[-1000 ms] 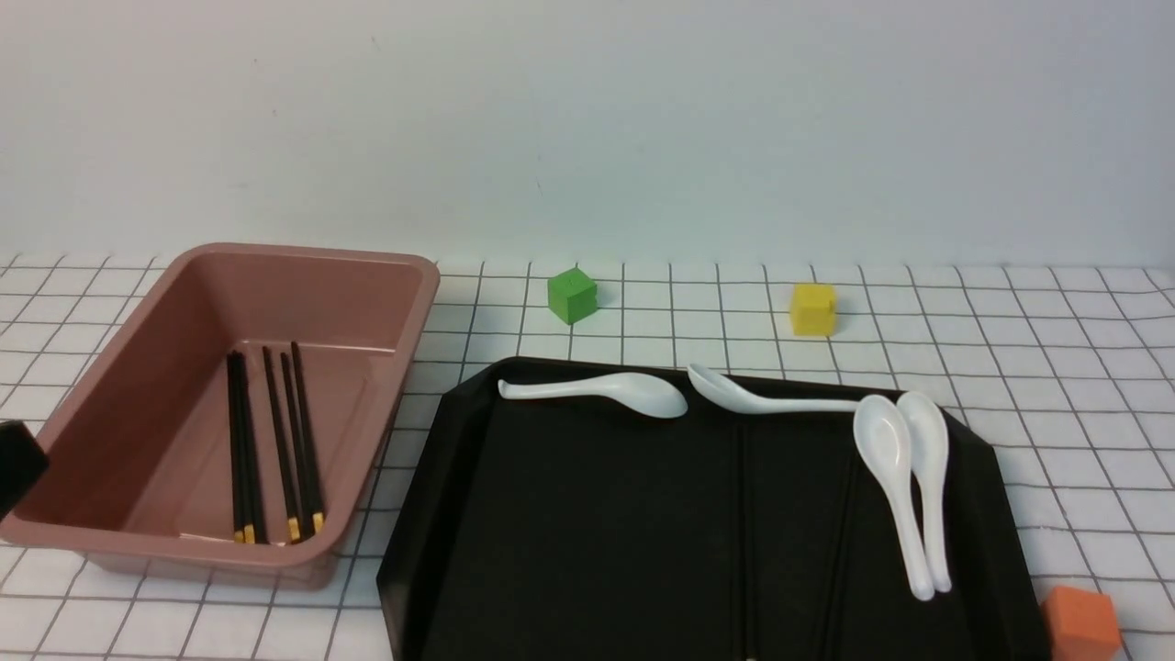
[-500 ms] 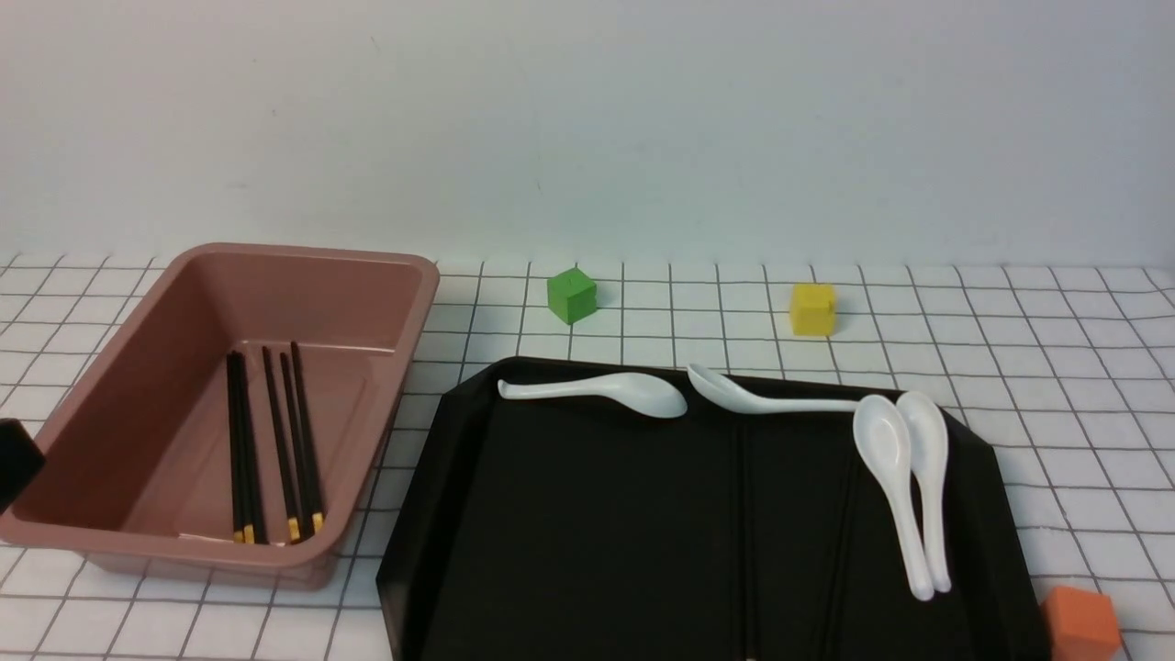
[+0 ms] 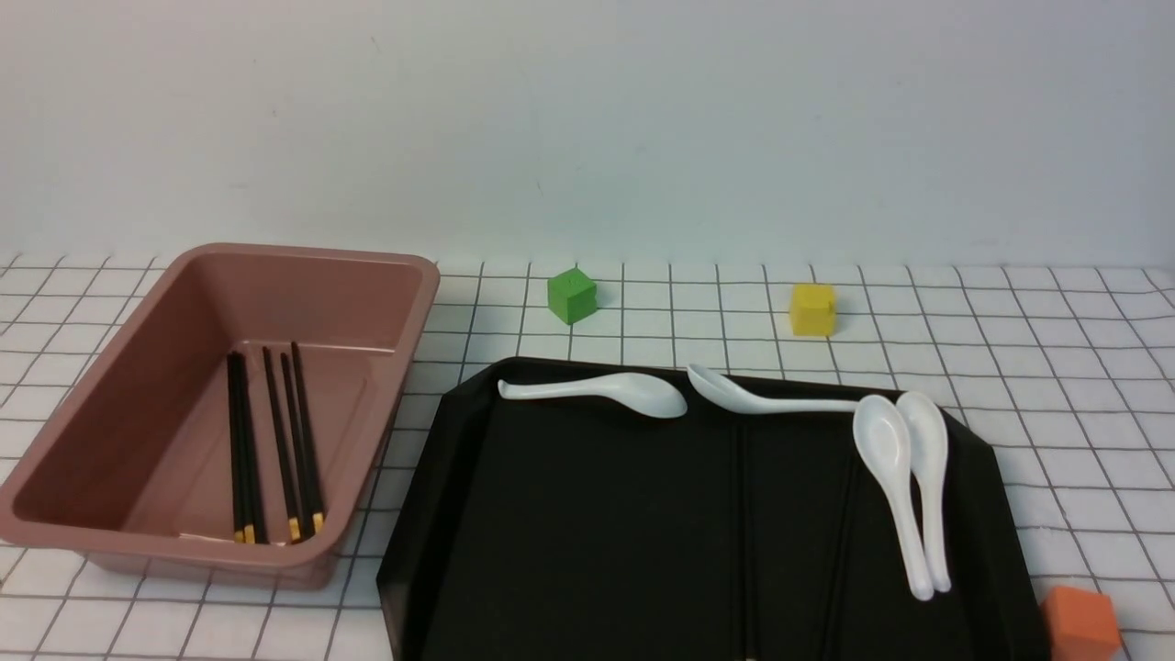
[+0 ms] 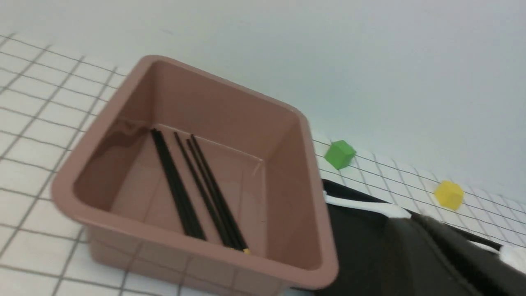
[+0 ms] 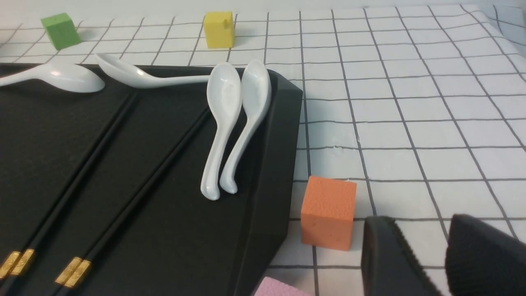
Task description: On white black tablecloth take chopsticks from black tray and put them in box.
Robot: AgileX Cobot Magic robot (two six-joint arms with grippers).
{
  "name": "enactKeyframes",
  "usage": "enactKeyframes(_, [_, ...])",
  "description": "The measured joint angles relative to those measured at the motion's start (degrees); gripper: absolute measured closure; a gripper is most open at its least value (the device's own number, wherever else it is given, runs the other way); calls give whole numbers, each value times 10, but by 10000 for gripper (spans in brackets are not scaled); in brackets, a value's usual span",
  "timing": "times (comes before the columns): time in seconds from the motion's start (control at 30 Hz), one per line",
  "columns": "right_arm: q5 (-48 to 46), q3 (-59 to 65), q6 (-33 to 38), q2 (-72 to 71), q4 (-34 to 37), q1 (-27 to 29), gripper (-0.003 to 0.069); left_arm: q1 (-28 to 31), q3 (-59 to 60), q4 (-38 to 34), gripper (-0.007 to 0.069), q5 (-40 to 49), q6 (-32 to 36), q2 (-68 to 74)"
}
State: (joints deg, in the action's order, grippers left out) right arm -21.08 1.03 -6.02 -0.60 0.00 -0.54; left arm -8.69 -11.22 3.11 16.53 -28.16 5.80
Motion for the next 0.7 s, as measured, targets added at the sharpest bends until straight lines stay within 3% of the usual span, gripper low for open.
enactKeyframes(0.2, [0, 0, 0, 0, 0, 0, 419, 50, 72, 2, 635, 27, 0, -63])
enactKeyframes(0.7, [0, 0, 0, 0, 0, 0, 419, 50, 129, -1, 622, 51, 0, -65])
